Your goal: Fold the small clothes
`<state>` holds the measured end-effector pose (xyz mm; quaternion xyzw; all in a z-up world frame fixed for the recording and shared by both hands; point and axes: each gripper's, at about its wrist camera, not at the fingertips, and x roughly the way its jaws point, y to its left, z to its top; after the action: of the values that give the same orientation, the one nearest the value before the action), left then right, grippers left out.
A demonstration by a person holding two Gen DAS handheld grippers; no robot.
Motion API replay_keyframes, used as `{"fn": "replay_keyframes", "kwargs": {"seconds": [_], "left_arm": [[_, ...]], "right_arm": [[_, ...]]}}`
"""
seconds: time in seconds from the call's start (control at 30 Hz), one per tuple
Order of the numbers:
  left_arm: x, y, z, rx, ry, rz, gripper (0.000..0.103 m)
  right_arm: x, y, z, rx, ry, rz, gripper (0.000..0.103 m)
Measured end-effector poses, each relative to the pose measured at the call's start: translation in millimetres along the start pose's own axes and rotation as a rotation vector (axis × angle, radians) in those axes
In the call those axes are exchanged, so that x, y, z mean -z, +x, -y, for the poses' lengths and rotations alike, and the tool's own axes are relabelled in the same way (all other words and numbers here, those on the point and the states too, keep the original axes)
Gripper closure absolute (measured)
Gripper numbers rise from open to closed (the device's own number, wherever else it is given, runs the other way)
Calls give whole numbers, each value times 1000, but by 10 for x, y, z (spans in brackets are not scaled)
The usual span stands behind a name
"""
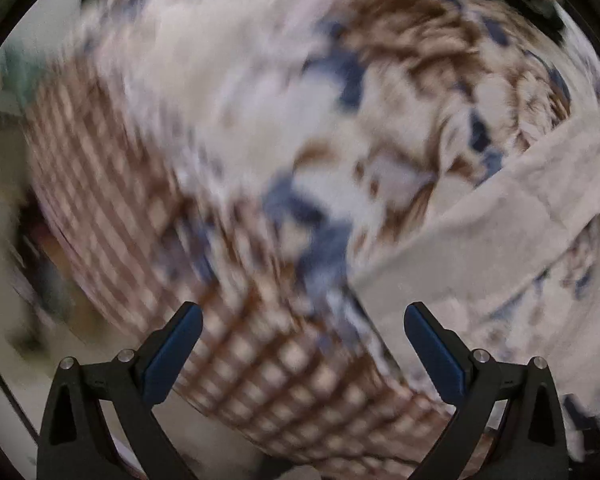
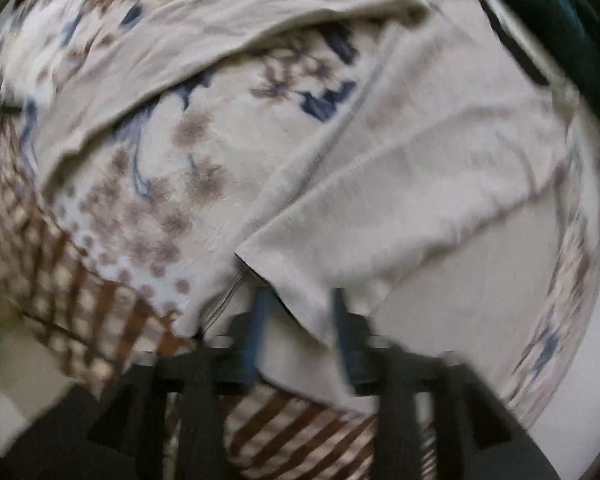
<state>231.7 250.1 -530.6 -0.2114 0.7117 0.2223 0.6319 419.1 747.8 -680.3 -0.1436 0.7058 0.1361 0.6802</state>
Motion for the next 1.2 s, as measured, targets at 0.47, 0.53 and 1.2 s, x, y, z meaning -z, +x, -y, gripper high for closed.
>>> {"fn": "replay_keyframes", "kwargs": {"seconds": [0.47, 0.53, 1.2], "left_arm": [[116, 580, 287, 154, -241, 52, 43], [152, 490, 378, 90, -245, 101, 65], [728, -1326, 1065, 285, -70, 545, 103]], "right_arm": [[423, -17, 2076, -54, 608, 45, 45], [518, -44, 2259, -48, 589, 43, 45], [1631, -262, 3489, -64, 505, 68, 45]]}}
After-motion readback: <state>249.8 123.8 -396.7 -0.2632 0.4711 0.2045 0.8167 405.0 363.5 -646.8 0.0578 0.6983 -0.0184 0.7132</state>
